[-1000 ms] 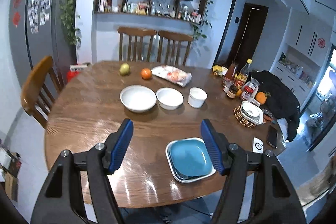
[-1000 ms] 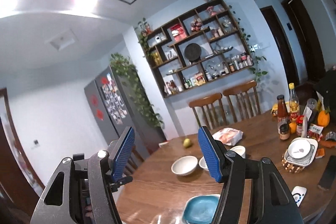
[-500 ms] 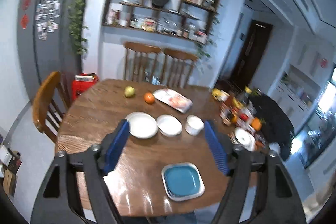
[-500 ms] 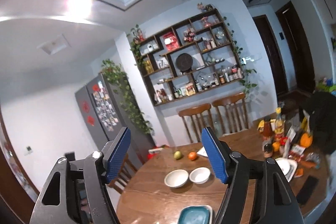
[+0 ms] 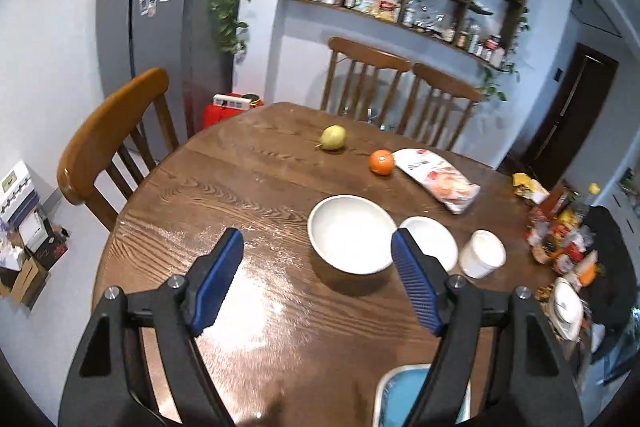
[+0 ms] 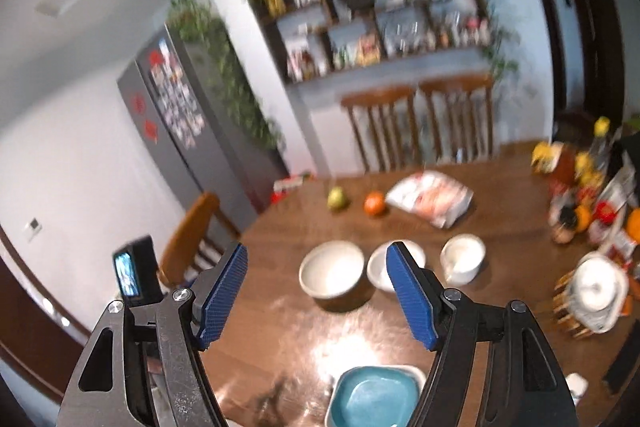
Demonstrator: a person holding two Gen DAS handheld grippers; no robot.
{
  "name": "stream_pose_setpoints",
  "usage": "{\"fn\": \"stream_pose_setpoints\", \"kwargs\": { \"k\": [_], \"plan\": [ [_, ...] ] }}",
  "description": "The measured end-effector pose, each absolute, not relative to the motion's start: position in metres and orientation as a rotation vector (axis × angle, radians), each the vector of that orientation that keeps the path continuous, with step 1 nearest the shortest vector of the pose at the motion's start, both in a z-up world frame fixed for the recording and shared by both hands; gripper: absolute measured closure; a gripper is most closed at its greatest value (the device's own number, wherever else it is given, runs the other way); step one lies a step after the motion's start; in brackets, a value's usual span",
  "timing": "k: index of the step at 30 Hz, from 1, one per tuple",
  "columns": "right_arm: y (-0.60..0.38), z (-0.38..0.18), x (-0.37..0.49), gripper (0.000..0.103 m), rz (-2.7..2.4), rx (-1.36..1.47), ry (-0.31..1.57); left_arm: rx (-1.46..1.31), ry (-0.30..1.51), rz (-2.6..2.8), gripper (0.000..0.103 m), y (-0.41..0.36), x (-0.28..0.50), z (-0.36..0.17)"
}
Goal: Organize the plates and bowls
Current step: 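Move both grippers toward the large white bowl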
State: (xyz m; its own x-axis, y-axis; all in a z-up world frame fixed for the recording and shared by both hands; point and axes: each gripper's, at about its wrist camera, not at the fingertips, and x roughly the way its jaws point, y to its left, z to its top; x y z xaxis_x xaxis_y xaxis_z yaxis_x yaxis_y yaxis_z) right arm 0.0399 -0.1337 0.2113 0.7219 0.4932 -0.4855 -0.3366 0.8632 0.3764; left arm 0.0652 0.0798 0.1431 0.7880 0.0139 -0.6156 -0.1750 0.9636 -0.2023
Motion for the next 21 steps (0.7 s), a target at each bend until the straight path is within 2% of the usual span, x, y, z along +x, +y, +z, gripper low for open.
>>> {"fn": "stream_pose_setpoints", "kwargs": {
  "k": [7,15,17,21],
  "plan": [
    [-0.076,0.14,0.116,0.03,0.445,0.158,0.757,-0.304,0.709,0.099,0.035,0.088,0.107,0.1],
    [-0.043,0.094,0.192,0.031,0.458,0.139,0.885,-0.314,0.786,0.125,0.037,0.094,0.144,0.067],
    [-0.038,0.083,0.21,0.037,0.455,0.131,0.915,-0.315,0.82,0.124,0.042,0.095,0.154,0.057],
    [-0.033,0.067,0.243,0.041,0.464,0.156,0.969,-0.317,0.866,0.137,0.043,0.096,0.168,0.044]
  ]
}}
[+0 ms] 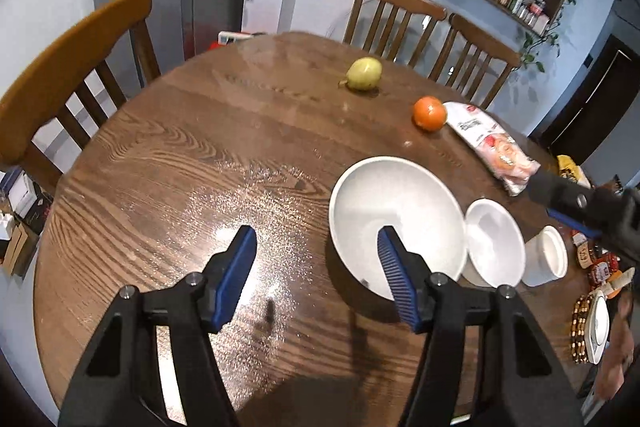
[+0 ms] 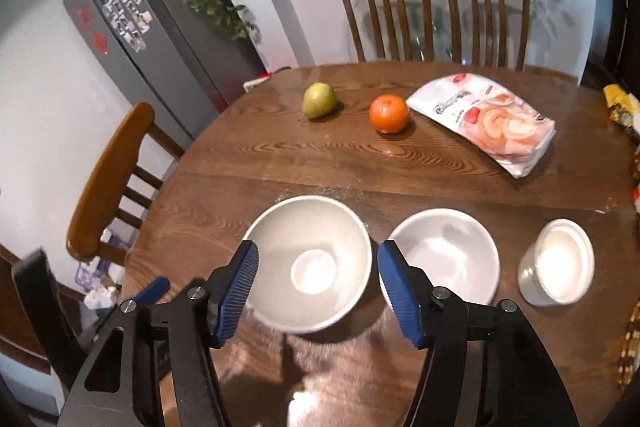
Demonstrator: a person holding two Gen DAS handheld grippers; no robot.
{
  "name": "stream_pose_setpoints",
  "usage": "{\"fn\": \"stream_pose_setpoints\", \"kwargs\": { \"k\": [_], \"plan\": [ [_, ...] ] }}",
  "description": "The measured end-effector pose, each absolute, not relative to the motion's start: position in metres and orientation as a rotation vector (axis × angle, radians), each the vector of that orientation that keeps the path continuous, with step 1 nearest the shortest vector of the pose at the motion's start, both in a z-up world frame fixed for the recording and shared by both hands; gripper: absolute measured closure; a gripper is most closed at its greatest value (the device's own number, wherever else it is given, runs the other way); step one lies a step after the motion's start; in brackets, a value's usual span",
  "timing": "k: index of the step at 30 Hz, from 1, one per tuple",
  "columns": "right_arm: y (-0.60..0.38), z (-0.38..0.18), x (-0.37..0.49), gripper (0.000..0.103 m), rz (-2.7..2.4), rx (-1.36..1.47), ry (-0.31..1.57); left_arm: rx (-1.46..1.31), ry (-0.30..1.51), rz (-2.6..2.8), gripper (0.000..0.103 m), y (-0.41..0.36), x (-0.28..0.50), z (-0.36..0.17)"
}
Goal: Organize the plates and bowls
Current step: 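Move both grippers toward the large white bowl, then close both grippers on the rim of the large white bowl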
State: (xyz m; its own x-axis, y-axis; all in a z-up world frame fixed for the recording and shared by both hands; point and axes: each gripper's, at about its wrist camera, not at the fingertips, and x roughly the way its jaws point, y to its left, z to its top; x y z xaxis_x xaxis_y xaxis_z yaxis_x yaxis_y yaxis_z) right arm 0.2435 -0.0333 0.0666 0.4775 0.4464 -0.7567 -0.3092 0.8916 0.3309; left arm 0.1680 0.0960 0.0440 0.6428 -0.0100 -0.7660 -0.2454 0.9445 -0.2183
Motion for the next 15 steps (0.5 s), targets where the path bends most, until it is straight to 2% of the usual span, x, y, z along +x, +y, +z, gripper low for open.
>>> {"fn": "stream_pose_setpoints", "kwargs": {
  "k": [3,5,7,10,15],
  "plan": [
    [-0.023,0.057,0.258,0.051,0.451,0.12,0.981,-0.32,0.9,0.136,0.046,0.096,0.178,0.032],
    [-0.018,0.047,0.268,0.066,0.452,0.099,0.997,-0.329,0.928,0.13,0.049,0.095,0.186,0.024],
    [-0.015,0.035,0.281,0.074,0.45,0.089,1.022,-0.34,0.955,0.118,0.052,0.094,0.192,0.017],
    [-0.014,0.023,0.293,0.074,0.432,0.067,1.052,-0.349,0.996,0.093,0.064,0.091,0.202,0.008],
    [-0.012,0.013,0.308,0.074,0.422,0.051,1.087,-0.38,1.027,0.089,0.065,0.095,0.211,0.0]
  ]
}}
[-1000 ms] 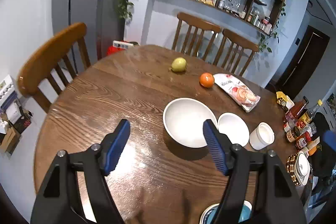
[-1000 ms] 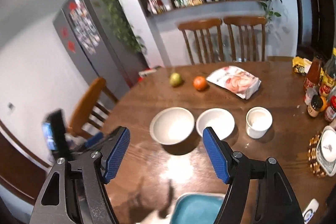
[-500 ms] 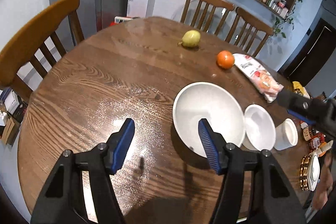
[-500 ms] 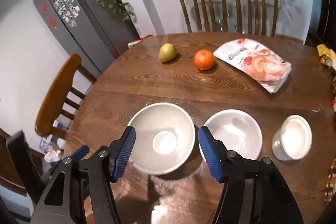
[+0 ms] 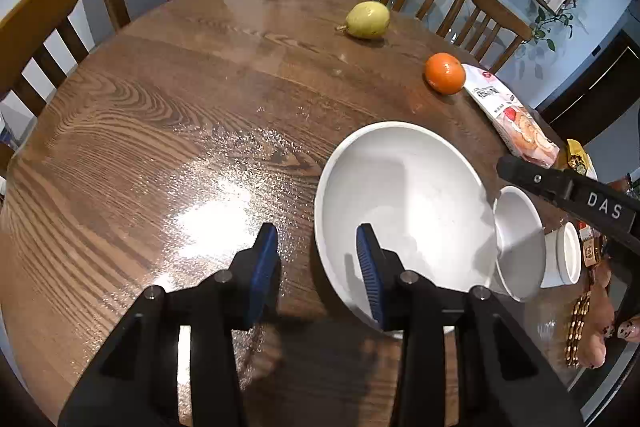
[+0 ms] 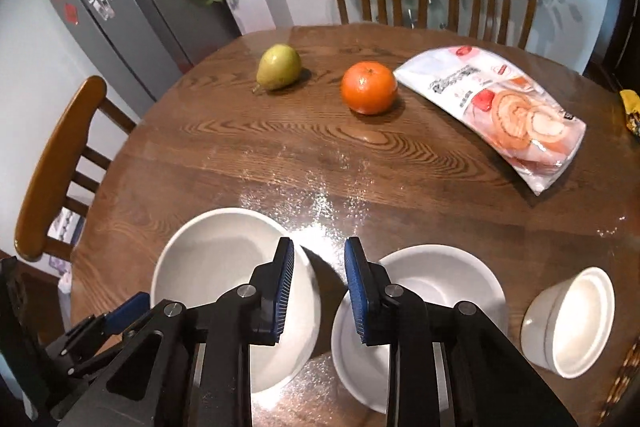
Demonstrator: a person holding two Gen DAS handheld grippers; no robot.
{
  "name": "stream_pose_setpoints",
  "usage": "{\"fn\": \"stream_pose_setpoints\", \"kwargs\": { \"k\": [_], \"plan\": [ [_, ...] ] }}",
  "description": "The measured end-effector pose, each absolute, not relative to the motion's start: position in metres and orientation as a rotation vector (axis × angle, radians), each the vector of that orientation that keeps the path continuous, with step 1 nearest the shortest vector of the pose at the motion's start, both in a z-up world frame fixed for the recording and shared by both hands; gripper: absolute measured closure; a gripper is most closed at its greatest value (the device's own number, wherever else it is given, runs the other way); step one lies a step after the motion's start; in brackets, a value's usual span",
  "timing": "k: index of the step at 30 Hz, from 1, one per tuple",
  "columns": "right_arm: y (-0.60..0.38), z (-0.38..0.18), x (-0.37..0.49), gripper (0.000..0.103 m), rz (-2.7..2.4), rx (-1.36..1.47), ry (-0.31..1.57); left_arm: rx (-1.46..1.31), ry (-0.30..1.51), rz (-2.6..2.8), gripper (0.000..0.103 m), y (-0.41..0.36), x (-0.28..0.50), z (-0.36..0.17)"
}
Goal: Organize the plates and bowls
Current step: 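Close both grippers on the rim of the large white bowl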
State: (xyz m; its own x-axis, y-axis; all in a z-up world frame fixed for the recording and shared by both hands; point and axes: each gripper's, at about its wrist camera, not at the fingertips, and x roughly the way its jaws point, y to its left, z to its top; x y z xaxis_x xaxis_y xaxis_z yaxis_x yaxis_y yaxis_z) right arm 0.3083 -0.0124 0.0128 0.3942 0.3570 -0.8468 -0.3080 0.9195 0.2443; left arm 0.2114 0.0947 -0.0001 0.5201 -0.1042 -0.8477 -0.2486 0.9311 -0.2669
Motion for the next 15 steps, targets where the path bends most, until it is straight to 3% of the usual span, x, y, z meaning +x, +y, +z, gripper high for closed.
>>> {"fn": "stream_pose_setpoints", "kwargs": {
  "k": [7,10,13,15],
  "plan": [
    [0.006,-0.007,0.318,0.074,0.444,-0.001,1.132,-0.411,1.068,0.075,0.066,0.098,0.22,-0.009],
    [0.012,-0.014,0.318,0.075,0.459,-0.008,1.145,-0.426,1.093,0.047,0.079,0.099,0.223,-0.016],
    [0.015,-0.023,0.316,0.083,0.467,-0.008,1.161,-0.452,1.114,0.0,0.089,0.101,0.225,-0.02],
    [0.015,-0.026,0.314,0.085,0.484,0.027,1.16,-0.453,1.131,-0.001,0.091,0.1,0.225,-0.02]
  ]
}}
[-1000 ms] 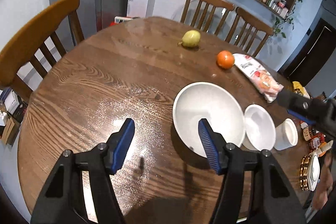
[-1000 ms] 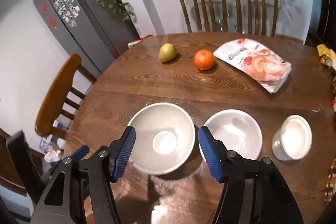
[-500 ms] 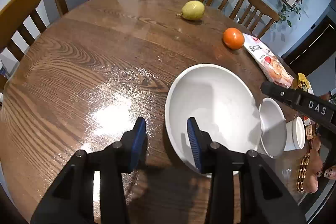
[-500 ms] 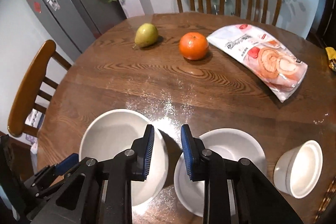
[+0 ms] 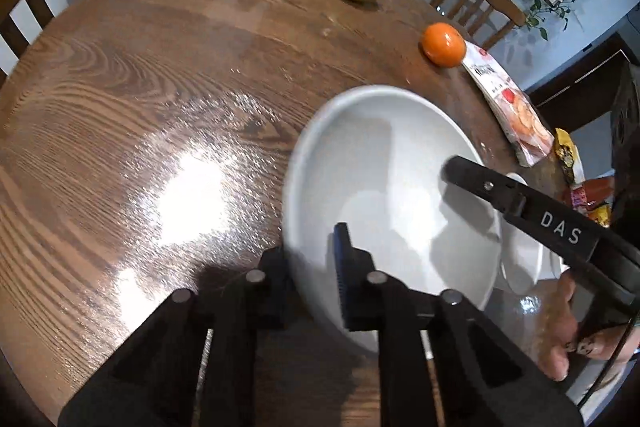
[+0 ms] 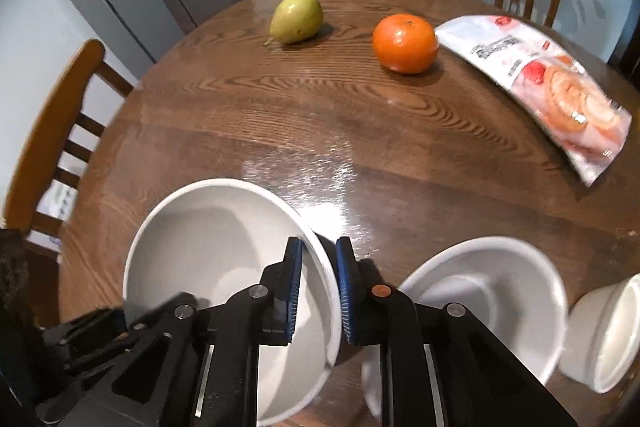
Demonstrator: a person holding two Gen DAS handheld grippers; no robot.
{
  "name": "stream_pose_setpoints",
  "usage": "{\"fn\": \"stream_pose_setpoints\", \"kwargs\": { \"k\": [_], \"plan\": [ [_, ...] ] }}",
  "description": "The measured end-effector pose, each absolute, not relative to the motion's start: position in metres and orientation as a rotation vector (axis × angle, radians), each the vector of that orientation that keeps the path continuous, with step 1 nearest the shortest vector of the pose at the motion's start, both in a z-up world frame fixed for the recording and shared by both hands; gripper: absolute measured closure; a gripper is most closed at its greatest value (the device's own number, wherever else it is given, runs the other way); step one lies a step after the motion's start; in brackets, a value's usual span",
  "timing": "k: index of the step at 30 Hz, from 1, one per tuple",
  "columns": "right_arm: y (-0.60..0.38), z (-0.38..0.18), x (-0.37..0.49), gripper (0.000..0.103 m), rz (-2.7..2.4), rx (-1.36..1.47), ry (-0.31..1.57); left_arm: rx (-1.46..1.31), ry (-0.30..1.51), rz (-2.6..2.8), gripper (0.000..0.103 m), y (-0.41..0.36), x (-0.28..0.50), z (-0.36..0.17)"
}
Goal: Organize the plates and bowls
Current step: 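Close both grippers on the rim of the large white bowl, then lift the large white bowl with both grippers and carry it over the plate stack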
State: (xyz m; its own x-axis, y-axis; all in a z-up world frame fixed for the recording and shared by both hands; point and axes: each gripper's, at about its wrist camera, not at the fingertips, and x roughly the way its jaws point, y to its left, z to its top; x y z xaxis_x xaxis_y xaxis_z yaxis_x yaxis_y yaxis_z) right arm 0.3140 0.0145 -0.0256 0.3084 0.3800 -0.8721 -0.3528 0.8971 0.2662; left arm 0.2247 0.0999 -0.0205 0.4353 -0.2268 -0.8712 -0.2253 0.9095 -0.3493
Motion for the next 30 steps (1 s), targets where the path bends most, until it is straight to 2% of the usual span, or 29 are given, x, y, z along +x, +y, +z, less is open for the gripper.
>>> {"fn": "stream_pose_setpoints", "kwargs": {
  "k": [15,30],
  "plan": [
    [-0.034,0.014,0.235,0.086,0.403,0.076,1.015,-0.35,1.036,-0.138,0.087,0.063,0.172,0.024],
    [-0.102,0.012,0.182,0.086,0.322,0.131,0.939,-0.222,1.095,-0.274,0.084,-0.005,0.152,0.011]
  ]
}}
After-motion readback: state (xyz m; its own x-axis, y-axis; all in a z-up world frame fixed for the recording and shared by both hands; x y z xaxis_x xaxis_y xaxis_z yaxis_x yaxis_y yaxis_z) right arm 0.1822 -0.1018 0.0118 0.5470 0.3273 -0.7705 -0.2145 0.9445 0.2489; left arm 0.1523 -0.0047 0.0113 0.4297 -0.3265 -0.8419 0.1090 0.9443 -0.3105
